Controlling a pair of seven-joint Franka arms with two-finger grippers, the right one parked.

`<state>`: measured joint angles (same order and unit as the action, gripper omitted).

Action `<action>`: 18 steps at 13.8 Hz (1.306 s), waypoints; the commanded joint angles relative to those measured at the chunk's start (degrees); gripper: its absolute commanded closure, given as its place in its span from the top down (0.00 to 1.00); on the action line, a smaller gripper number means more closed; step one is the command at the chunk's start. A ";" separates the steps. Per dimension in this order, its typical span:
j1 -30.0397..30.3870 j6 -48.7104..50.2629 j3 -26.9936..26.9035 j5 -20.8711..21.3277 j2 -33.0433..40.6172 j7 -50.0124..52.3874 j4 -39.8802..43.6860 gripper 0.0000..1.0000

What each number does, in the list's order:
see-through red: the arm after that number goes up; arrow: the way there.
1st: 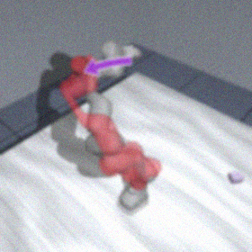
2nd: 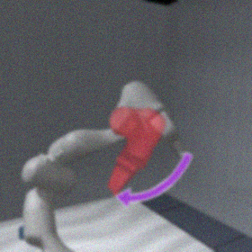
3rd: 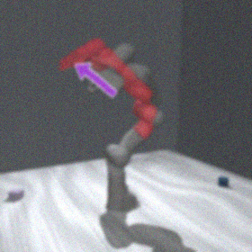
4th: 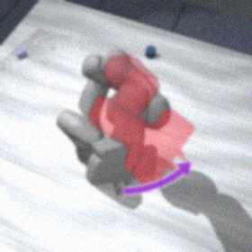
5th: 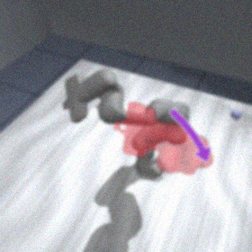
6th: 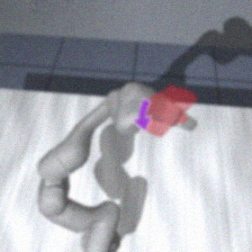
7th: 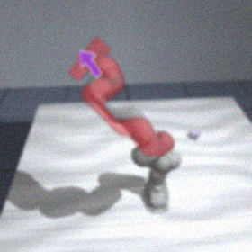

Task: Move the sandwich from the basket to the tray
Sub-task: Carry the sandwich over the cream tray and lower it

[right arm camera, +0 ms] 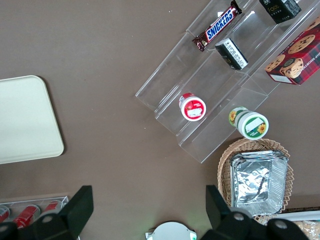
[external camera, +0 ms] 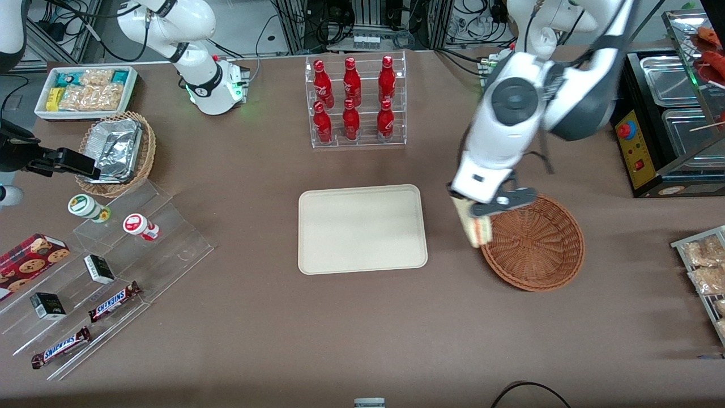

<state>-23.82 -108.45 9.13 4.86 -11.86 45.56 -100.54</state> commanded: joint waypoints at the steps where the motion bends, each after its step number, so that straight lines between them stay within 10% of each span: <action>1: -5.07 0.00 -0.60 0.42 -6.14 1.02 5.78 0.00; 18: -17.48 -24.61 -0.77 1.47 -25.84 8.40 8.87 0.00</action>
<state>-39.58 -132.80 9.11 5.22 -36.34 51.30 -93.55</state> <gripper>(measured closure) 0.859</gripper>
